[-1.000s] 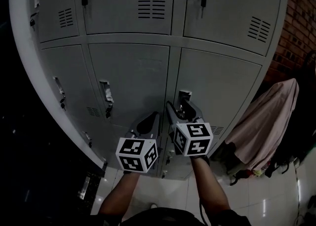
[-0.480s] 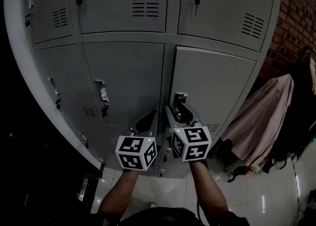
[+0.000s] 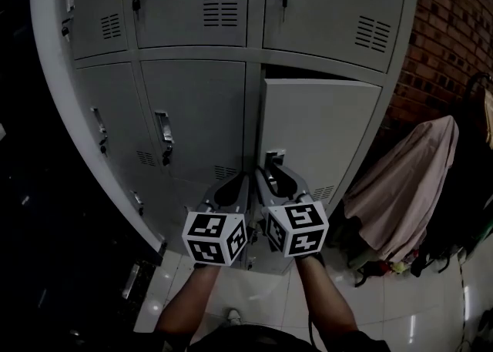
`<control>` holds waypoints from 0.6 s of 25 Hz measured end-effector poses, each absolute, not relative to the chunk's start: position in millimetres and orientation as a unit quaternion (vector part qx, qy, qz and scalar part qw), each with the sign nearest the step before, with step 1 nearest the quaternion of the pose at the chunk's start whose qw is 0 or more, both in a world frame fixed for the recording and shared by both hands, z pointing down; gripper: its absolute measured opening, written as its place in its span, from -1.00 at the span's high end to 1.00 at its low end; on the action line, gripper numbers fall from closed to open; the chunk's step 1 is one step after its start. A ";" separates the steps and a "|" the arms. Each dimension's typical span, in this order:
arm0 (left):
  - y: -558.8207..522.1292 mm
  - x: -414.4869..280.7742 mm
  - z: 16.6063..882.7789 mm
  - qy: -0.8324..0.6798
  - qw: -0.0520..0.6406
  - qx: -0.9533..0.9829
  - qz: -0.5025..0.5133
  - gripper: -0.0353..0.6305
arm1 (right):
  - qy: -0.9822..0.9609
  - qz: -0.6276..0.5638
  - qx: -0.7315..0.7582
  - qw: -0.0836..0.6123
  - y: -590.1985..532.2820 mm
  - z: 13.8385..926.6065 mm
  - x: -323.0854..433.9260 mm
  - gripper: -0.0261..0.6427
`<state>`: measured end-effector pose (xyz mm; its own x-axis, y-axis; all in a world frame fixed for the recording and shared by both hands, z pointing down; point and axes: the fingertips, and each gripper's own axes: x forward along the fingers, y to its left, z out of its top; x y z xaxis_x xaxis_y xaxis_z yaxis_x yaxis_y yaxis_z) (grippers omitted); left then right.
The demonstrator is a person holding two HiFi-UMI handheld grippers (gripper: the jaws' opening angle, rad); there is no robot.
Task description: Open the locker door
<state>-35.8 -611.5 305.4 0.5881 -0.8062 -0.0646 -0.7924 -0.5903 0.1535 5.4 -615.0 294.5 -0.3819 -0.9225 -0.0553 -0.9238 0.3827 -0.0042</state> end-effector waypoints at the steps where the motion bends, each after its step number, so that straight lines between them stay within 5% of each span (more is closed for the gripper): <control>1: -603.6 -34.6 307.2 -0.452 0.055 0.888 -0.063 0.88 | 0.834 0.013 -0.552 0.025 -608.1 294.7 6.1 0.64; 15: -497.5 -5.3 323.7 -0.466 0.058 0.881 -0.055 0.88 | 0.845 0.022 -0.533 0.035 -513.7 294.3 35.2 0.64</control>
